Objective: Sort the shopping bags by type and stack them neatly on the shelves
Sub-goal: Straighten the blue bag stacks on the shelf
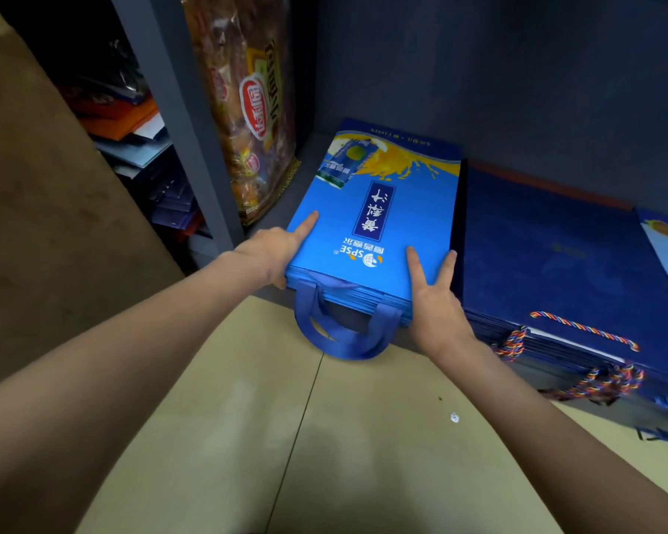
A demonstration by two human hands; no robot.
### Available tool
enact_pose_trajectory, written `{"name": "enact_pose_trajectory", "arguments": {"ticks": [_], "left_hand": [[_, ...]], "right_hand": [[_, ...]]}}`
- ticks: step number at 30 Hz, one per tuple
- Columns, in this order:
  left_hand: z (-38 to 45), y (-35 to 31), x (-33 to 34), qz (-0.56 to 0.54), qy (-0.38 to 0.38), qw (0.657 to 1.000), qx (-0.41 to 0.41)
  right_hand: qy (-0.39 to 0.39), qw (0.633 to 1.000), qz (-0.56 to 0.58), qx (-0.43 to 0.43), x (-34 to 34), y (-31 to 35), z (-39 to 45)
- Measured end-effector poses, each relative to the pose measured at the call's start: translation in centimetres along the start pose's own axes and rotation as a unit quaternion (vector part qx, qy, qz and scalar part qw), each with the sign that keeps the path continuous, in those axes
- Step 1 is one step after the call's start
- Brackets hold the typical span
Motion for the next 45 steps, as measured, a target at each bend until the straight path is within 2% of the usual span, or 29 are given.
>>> {"name": "enact_pose_trajectory", "arguments": {"ticks": [4, 8, 12, 17, 20, 23, 28, 30, 34, 40, 45], "left_hand": [[-0.8, 1.0, -0.6, -0.062, 0.000, 0.998, 0.018], [-1.9, 1.2, -2.8, -0.059, -0.046, 0.996, 0.058], [-2.1, 1.1, -5.1, -0.047, -0.083, 0.992, 0.085], [-2.2, 0.8, -6.5, -0.031, -0.081, 0.990, 0.113], [-2.2, 0.6, -6.8, -0.042, -0.098, 0.988, 0.112], [-2.0, -0.1, -6.8, -0.071, -0.106, 0.985, 0.119], [-1.9, -0.2, -7.0, -0.119, -0.085, 0.983, 0.115], [-2.1, -0.3, -7.6, -0.116, -0.117, 0.979, 0.120], [-2.5, -0.8, -8.9, -0.080, -0.227, 0.964, 0.113], [-2.2, -2.2, -9.0, 0.003, -0.245, 0.963, 0.109], [-2.6, -2.3, -9.4, -0.002, -0.264, 0.958, 0.109]], "right_hand": [[0.002, 0.997, -0.024, -0.071, -1.7, 1.0, -0.4], [0.010, 0.987, 0.094, -0.129, -4.5, 2.3, 1.0], [-0.007, 0.981, 0.084, -0.172, -4.6, 3.5, 2.0], [-0.078, 0.965, 0.094, -0.231, -6.4, 3.8, 1.9], [-0.145, 0.954, 0.134, -0.224, -8.2, 3.6, 1.7], [-0.175, 0.948, 0.138, -0.229, -9.0, 3.9, 1.8], [-0.177, 0.947, 0.111, -0.243, -8.3, 3.9, 1.9], [-0.183, 0.946, 0.108, -0.244, -8.3, 3.8, 1.9], [-0.187, 0.945, 0.121, -0.240, -8.5, 3.6, 2.1], [-0.136, 0.948, 0.154, -0.243, -7.5, 5.4, 2.1], [-0.195, 0.944, 0.128, -0.232, -8.0, 7.3, 3.1]]}}
Point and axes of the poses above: each hand's wrist, its own z-axis towards the middle knuckle, its own x-axis out of the palm, y = z × x, the point moved 7 cm from there along z, towards the middle knuckle, and after that the axes turned 10 degrees about -y, right-handed, at the moved point
